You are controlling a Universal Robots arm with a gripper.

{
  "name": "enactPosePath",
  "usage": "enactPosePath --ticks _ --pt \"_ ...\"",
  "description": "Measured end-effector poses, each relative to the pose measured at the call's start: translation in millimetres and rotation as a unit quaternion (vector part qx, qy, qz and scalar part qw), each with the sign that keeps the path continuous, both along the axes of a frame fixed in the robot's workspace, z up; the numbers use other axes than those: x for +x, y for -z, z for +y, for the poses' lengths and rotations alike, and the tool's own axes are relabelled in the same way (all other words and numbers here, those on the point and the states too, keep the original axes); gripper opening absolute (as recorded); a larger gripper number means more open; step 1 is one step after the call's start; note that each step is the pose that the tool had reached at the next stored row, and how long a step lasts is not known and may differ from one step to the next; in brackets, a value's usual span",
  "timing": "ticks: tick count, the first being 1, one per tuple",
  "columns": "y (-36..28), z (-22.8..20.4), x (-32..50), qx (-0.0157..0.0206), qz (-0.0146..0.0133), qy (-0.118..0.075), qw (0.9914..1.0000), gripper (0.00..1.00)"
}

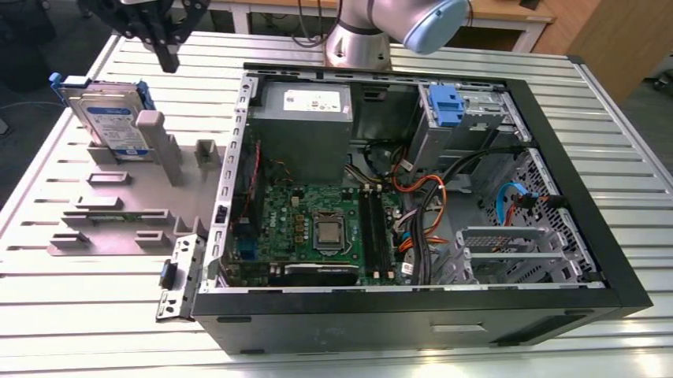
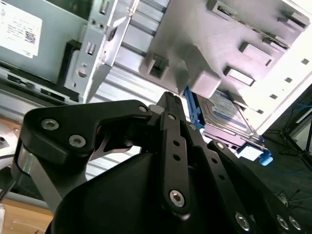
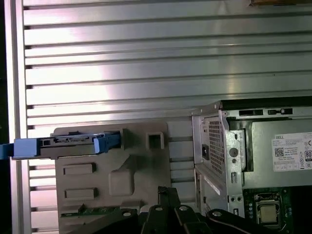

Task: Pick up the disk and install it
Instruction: 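Reach for the disk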

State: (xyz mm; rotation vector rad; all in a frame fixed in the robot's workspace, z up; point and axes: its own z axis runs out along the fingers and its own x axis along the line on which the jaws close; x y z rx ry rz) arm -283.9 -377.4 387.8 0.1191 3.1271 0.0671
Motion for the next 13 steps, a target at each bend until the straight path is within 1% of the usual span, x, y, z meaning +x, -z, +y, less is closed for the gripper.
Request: enactPosePath --ticks 6,10,13 --pt "1.4 2.4 -22.3 0.0 0.0041 0.0 0.99999 0.11" --pt "2.6 5.8 -35.0 0.0 0.0065 0.0 0.99998 0.11" --pt "4.1 8.5 -45.0 0.0 0.0077 0.0 0.99997 0.11"
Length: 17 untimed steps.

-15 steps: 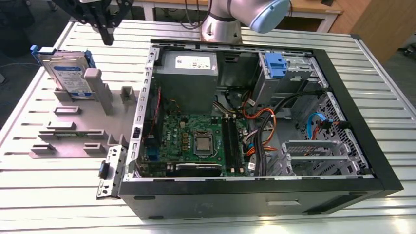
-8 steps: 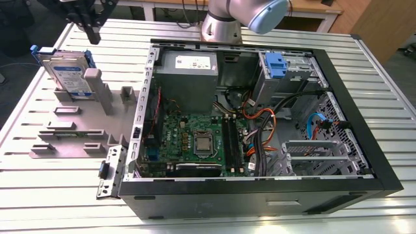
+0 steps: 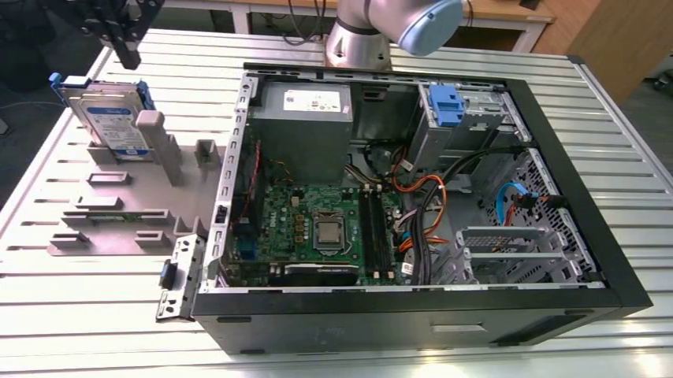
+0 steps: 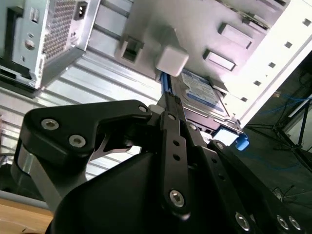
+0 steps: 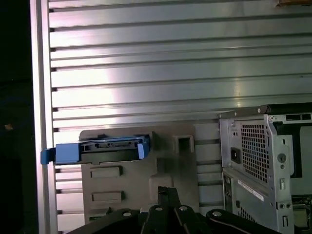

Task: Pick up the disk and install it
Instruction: 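Reach for the disk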

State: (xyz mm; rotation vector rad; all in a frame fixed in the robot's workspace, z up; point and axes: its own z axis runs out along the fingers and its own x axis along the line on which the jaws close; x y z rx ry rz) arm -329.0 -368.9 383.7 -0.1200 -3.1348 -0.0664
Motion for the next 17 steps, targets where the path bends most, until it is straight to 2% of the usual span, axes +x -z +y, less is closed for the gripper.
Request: enactPosePath --ticks 8,11,17 --pt "5.3 6.9 -31.4 0.0 0.0033 0.0 0.99999 0.11" --pt "7.0 8.9 -42.3 0.0 0.0038 0.0 0.99999 0.11" --pt "9.5 9.7 -49.6 -0.0001 0.0039 -0.012 0.99993 0.11"
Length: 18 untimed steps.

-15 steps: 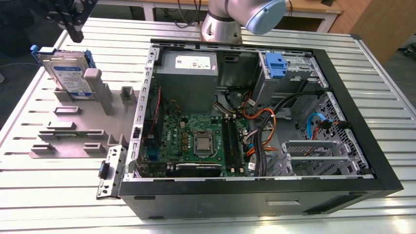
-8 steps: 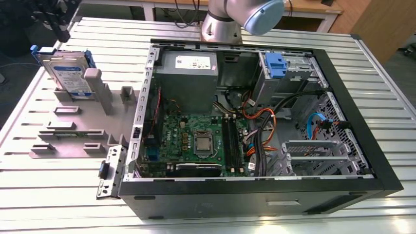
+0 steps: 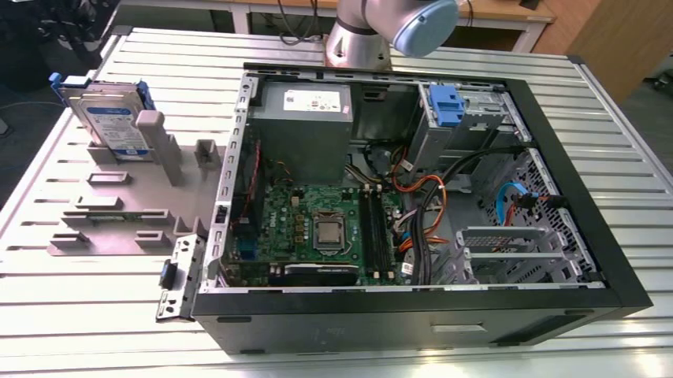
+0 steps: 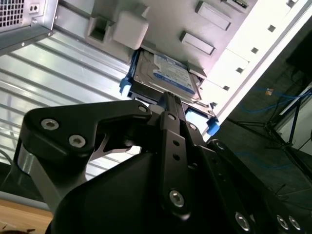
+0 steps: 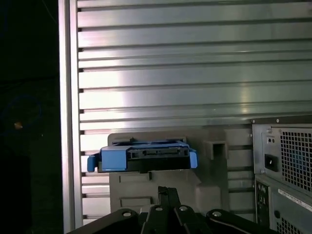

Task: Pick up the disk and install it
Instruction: 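Reach for the disk, then pick up the disk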

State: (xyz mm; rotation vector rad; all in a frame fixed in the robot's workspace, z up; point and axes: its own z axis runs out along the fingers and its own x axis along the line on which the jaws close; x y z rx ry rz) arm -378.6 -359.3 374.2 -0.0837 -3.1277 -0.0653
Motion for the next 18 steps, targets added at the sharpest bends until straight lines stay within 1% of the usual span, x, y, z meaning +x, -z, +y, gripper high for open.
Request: enactPosePath --ticks 2,9,12,14,16,18 --pt "0.9 1.1 -5.1 0.0 0.0 0.0 1.0 0.11" --pt "4.4 7.3 -30.7 0.0001 0.0 0.0 1.0 0.11" --pt "5.8 9.3 -39.7 0.0001 0.0003 0.0 1.0 0.11" --pt "6.2 10.8 -43.3 0.0001 0.0012 0.0 1.0 0.11" --pt "6.2 10.9 -43.3 0.0001 0.0012 0.0 1.0 0.11" --pt "6.4 11.9 -43.3 0.0001 0.0012 0.0 1.0 0.11"
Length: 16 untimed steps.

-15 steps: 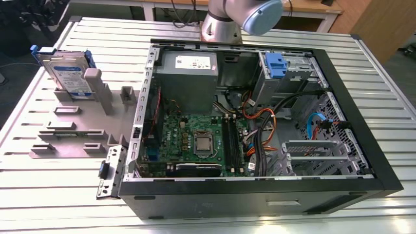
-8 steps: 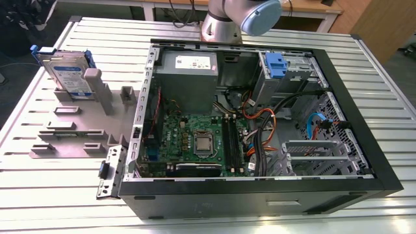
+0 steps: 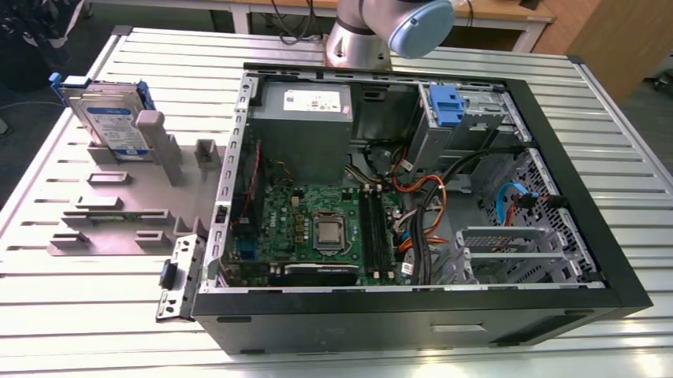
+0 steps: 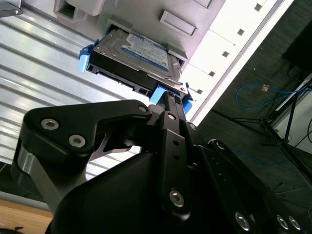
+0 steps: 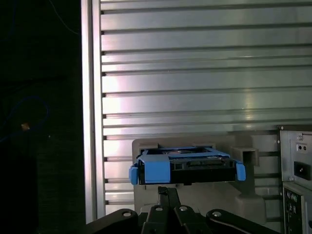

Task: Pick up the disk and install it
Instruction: 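Pick up the disk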

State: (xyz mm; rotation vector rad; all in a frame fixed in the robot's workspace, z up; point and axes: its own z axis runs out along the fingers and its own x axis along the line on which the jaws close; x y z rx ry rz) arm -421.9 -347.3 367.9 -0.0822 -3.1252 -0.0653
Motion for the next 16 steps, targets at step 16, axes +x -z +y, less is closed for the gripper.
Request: enactPosePath --ticks 16 --pt "0.0 0.1 0.0 0.0 0.0 -0.014 0.9999 0.11"
